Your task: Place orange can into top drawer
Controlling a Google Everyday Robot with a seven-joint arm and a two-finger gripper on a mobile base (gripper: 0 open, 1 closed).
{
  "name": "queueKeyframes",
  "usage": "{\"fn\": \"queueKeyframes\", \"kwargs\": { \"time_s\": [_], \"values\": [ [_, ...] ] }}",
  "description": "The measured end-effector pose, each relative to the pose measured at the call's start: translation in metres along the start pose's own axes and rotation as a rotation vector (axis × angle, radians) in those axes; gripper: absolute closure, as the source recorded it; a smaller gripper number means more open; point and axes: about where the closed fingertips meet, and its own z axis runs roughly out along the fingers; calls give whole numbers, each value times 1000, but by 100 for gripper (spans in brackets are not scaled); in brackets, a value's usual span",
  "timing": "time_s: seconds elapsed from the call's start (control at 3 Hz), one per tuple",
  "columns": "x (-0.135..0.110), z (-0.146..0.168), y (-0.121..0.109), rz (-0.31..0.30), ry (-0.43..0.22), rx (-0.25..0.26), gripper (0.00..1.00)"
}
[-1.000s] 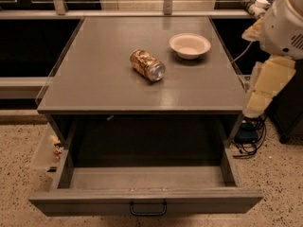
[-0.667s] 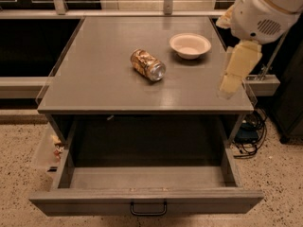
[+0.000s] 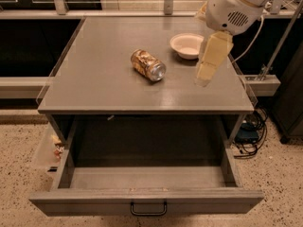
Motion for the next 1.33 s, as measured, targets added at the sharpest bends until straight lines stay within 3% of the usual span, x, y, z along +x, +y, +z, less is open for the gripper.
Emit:
{"fn": "queueKeyframes", "kwargs": {
  "time_s": [0.33,0.67,1.0,1.33],
  "values": [
    [-7,7,-6,-11,-33,-8,0],
    [-31,37,-27,-38,-123,-55,0],
    [-66,91,-48,-73,-167,-140,0],
    [-68,92,-48,-76,-167,-143,0]
  ]
}}
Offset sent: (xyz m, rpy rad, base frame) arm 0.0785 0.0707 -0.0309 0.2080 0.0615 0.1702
